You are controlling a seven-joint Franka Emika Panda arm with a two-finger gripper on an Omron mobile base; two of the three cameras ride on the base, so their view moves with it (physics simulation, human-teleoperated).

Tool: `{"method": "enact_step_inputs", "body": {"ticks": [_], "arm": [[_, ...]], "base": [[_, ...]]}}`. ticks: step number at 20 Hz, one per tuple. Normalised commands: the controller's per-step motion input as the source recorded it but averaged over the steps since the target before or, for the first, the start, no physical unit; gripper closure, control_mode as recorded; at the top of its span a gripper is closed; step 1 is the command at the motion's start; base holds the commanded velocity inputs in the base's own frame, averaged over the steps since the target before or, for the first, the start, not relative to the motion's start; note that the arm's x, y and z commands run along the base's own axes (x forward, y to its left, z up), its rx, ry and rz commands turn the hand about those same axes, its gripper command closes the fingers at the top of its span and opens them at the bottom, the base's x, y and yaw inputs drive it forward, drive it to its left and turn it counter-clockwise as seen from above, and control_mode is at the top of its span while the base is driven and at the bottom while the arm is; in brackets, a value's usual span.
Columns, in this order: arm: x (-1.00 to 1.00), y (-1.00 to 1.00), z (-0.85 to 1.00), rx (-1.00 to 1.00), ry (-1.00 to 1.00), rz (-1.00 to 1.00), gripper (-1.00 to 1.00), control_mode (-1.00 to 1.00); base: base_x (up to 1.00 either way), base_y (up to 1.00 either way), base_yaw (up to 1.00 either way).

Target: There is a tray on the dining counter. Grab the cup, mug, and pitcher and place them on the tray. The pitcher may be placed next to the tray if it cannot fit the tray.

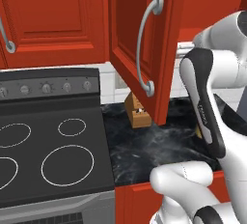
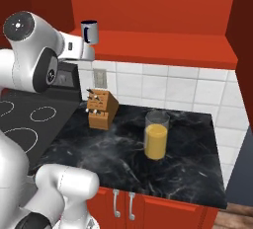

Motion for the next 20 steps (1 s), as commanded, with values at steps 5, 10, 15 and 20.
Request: {"method": "enact_step_inputs", "body": {"ticks": [5, 10, 15, 20], "arm": [[0.26, 0.14, 0.09, 0.00, 0.00, 0.00, -1.00, -1.00], [0.29, 0.11, 0.05, 0.00, 0.00, 0.00, -1.00, -1.00], [0.29, 0.11, 0.00, 0.00, 0.00, 0.00, -1.00, -1.00], [0.27, 0.15, 0.01, 0.00, 0.00, 0.00, -1.00, -1.00]], "base": [[0.00, 0.00, 0.00], [0.00, 0.00, 0.00], [0.00, 0.00, 0.00], [0.00, 0.00, 0.00]]}}
